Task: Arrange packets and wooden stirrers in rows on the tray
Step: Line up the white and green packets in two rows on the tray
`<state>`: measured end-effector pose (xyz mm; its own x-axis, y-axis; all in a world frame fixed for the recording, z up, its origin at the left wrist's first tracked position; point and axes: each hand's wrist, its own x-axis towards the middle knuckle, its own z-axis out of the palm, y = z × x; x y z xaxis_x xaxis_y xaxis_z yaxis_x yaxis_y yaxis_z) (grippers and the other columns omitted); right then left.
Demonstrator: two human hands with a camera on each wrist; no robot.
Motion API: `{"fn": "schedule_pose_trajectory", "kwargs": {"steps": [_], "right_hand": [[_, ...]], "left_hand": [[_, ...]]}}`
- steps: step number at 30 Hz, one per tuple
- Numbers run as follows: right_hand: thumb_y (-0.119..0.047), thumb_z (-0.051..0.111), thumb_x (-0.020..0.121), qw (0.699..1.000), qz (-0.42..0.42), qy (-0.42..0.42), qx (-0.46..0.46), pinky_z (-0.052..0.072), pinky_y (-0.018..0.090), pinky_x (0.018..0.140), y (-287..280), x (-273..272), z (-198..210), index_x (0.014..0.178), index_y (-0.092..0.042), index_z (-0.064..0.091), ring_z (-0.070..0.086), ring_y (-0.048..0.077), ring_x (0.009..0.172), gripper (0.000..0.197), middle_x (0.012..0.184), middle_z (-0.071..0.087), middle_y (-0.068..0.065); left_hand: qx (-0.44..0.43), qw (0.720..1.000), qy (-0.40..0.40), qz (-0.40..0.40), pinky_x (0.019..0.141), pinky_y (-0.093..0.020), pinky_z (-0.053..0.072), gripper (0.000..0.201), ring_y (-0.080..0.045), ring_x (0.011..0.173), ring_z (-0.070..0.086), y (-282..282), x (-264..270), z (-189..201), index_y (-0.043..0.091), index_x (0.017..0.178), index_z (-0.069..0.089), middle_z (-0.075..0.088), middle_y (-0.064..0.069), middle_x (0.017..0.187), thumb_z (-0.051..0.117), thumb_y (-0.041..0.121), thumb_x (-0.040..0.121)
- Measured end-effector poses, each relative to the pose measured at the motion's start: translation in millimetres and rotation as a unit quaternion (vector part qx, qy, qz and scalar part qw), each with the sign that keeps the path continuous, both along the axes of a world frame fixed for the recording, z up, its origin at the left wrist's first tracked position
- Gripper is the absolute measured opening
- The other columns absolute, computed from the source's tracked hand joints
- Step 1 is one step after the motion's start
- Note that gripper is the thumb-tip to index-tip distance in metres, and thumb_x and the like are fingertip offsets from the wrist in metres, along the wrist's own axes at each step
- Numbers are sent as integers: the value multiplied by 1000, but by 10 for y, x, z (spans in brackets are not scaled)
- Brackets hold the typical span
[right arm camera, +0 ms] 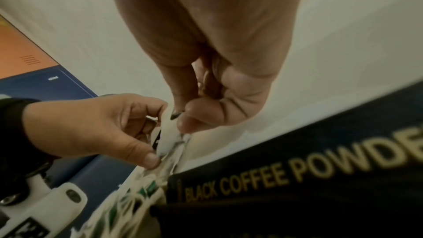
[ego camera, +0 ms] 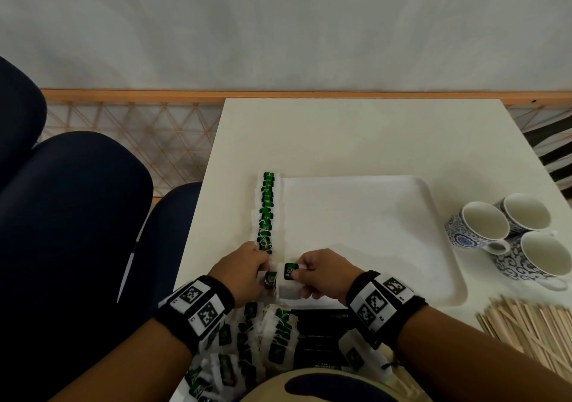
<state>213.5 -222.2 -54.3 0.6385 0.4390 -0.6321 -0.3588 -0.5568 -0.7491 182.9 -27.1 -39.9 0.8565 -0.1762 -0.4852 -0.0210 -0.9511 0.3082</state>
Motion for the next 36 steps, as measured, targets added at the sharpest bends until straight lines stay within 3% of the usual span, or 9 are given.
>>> {"fn": "schedule_pose_trajectory", "kwargs": {"steps": [4, 8, 12, 15, 17, 21, 25, 28, 36], "right_hand": [[-19, 57, 94, 1000, 18, 7, 5, 50, 33, 67, 34, -22, -5, 91, -7, 57, 62, 27, 71, 12, 67, 66, 9], [-19, 55, 95, 999, 32, -3, 14, 51, 33, 67, 114, -60, 9, 84, -11, 53, 63, 27, 69, 14, 67, 66, 8], [-16, 53, 96, 998, 50, -33, 2, 50, 18, 57, 203, -105, 44, 90, -8, 55, 61, 8, 50, 10, 64, 64, 3], [-16, 51, 97, 996, 62, -54, -16, 47, 16, 53, 251, -119, 40, 99, -3, 57, 57, 3, 45, 15, 64, 63, 2], [-18, 50, 97, 996, 62, -62, -19, 47, 14, 51, 244, -119, 33, 96, -6, 56, 56, 2, 44, 13, 62, 62, 1], [-19, 50, 98, 996, 51, -70, -19, 50, 20, 55, 176, -73, 34, 88, -9, 51, 60, 9, 52, 14, 64, 62, 4], [-21, 50, 98, 994, 64, -81, -33, 55, 28, 65, 124, -49, 26, 86, -11, 51, 63, 16, 61, 15, 66, 63, 3], [-20, 50, 98, 994, 68, -85, -32, 54, 25, 62, 113, -58, 25, 82, -13, 49, 64, 16, 61, 18, 67, 63, 4], [-18, 49, 99, 995, 59, -81, -12, 48, 15, 50, 157, -66, 36, 90, -7, 50, 59, 4, 49, 14, 65, 61, 4]], "left_hand": [[8, 1000, -10, 20, 79, -27, 45, 7, -14, 84, 50, 84, 22, -24, 26, 84, 57, 42, 5, 93, 56, 31, 88], [9, 999, -21, 42, 74, -25, 42, 10, -15, 81, 48, 154, 39, -7, 25, 82, 57, 42, 6, 88, 61, 32, 87], [-3, 999, -1, 50, 69, -26, 42, 24, -15, 78, 51, 152, 16, -25, 31, 69, 46, 44, 10, 82, 68, 33, 77], [-2, 999, 15, 40, 70, -26, 46, 18, -14, 80, 55, 136, -18, -8, 28, 74, 54, 50, 10, 82, 71, 33, 73], [6, 999, 20, 37, 67, -26, 47, 19, -13, 77, 56, 131, -30, -2, 26, 71, 56, 54, 10, 78, 74, 34, 71], [10, 998, 28, 58, 55, -19, 38, 35, -7, 67, 54, 102, -37, 21, 28, 55, 51, 55, 12, 67, 81, 40, 68], [-20, 993, 37, 112, 61, -22, 47, 35, -8, 68, 61, 68, -43, 43, 25, 52, 57, 64, 10, 67, 85, 43, 61], [-38, 987, 42, 151, 64, -24, 52, 30, -7, 68, 64, 72, -52, 28, 25, 51, 61, 68, 8, 68, 87, 35, 60], [-69, 982, 11, 175, 53, -12, 36, 33, -4, 63, 57, 86, -19, -12, 27, 49, 56, 61, 12, 63, 84, 25, 67]]}}
